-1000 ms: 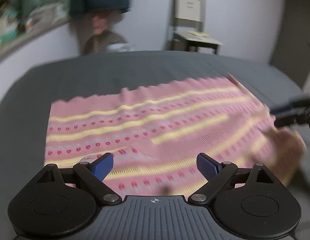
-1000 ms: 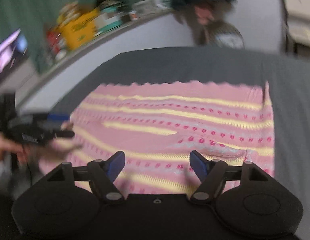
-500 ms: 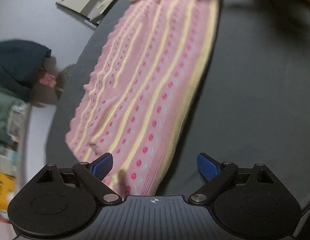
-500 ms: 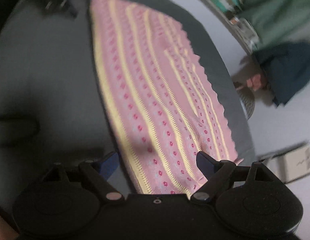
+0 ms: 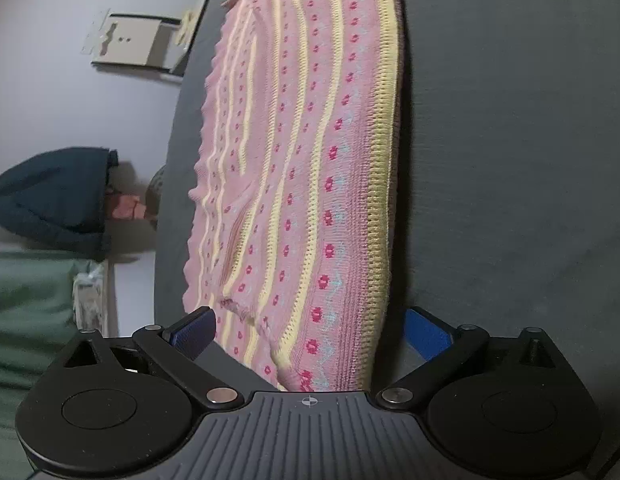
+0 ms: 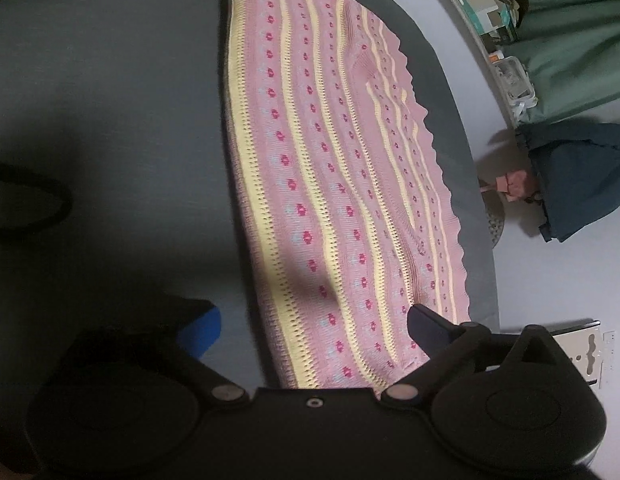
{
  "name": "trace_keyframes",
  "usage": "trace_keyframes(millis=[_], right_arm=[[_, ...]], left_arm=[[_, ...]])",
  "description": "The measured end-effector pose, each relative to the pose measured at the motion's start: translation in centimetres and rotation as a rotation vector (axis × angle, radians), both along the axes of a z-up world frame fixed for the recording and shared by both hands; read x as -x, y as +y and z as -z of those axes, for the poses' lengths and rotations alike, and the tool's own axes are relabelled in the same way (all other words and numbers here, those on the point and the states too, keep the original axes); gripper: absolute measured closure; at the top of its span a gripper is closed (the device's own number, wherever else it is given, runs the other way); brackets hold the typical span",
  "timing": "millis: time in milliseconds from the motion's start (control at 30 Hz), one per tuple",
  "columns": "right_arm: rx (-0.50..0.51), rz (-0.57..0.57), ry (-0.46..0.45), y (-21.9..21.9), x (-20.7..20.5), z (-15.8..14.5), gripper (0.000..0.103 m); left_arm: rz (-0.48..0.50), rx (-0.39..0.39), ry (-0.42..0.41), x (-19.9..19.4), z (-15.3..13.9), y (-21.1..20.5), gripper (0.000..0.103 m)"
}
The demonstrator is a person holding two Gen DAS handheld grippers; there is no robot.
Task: Fold clothes
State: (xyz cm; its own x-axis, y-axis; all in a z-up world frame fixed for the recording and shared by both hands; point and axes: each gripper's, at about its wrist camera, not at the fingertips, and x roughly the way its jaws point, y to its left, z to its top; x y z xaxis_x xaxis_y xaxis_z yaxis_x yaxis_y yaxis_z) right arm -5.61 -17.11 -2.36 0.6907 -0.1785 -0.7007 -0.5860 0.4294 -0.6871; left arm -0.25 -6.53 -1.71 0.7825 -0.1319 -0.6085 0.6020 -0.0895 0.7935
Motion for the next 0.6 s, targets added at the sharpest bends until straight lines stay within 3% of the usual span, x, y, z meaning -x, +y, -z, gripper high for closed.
trace_keyframes(millis=[167,467,533,600], right_arm=[[0.015,0.003,-0.008,-0.3,0.2,0.2,0.003],[-0.002,0.029,-0.02,-0.4,0.5,0.2,0.002],[-0.006,0.034,-0.021,-0.4,0.5,0.2,0.002],[-0.014,0.043,-0.022,-0.5,0.5,0.1,0.002]], left_arm=[[0.026,-0.067,-0.013,0.3,0.5,-0.1,0.002],[-0.053,0.051,0.015,0.0,0.0,-0.9,0.0],[-0.061,0.078,0.049,-0.2,-0.5,-0.5,0.0],[-0.113,0.156,0.123,-1.2,-1.3,0.1,0.0]])
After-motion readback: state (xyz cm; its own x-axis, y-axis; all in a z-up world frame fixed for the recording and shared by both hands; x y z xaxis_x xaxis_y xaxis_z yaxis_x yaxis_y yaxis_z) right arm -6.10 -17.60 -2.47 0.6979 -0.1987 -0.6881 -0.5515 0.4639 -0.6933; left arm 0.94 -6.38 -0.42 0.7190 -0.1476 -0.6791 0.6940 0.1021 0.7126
